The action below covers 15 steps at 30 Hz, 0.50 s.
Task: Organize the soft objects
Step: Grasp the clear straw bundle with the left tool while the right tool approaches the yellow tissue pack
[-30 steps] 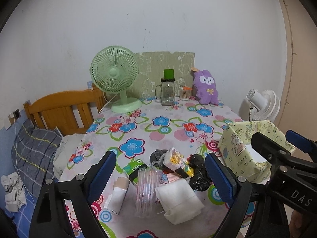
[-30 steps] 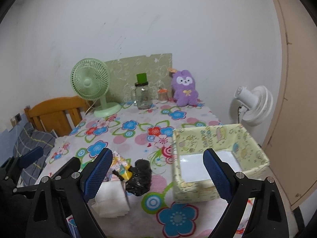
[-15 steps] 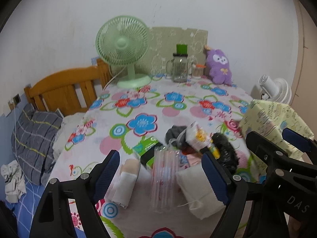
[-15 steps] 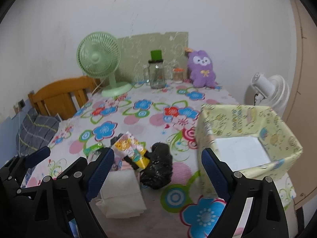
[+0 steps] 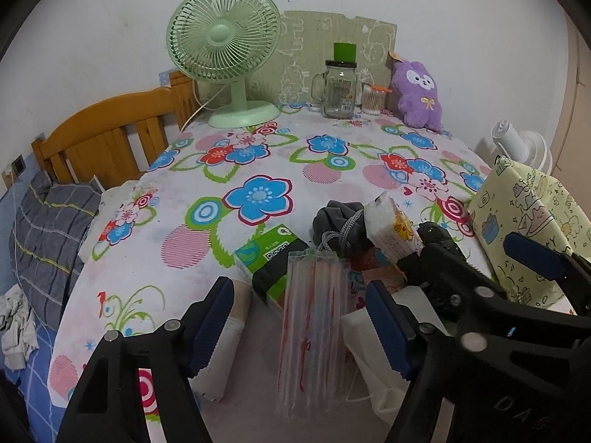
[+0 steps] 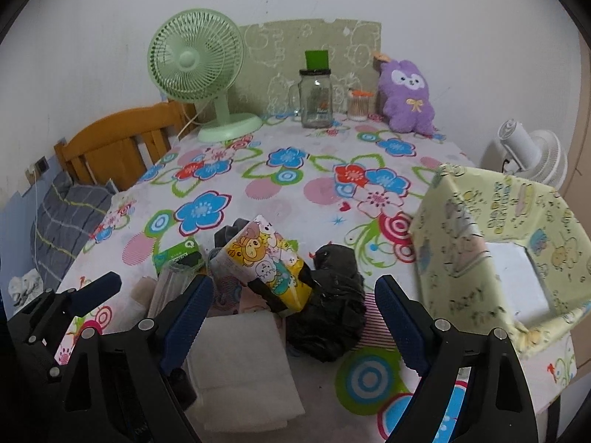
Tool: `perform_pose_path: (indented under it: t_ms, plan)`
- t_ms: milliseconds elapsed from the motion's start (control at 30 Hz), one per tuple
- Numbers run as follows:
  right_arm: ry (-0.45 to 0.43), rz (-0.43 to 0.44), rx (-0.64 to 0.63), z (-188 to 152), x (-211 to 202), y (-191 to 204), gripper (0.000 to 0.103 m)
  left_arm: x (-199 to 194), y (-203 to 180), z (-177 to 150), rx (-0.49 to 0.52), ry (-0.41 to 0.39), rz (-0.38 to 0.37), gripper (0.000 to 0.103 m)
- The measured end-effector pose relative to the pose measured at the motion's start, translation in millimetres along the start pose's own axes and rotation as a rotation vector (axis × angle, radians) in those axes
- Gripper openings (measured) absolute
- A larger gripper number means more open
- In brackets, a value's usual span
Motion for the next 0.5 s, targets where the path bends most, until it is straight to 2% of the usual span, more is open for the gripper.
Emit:
perform_pose_path:
  t_ms: [33,167,400,500]
  plan:
    - [0.006,-0.001,-0.005,0.4,3.4,1.4,0.091,2.4,-1.1,0.0,0.002,0.004,-0.003,0.073]
    - [0.029,0.003,-0.016,1.1,15.9,6.2,0.091,11.0,-3.8,-2.9,0.004,0.037,-0.015,0.058]
    - [0.064,0.021,-0.018,2.6,33.3,12.2,0.086,22.0,-3.3,-5.6,-0.004,0.067,-0.026,0.043]
    - [0.071,0.018,-0.033,3.8,38.9,15.5,0.078,24.5,-5.1,-5.7,-0.001,0.073,-0.037,0.037]
Point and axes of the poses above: each gripper's, at about its wrist camera, not at the fingertips, and x roughly the way its jaws point, y to its left, z to its top, the point moved 10 cm from there along x, roughly the way its jaws point, and after that the axes turned 7 degrees about y, right-handed, at the moved point
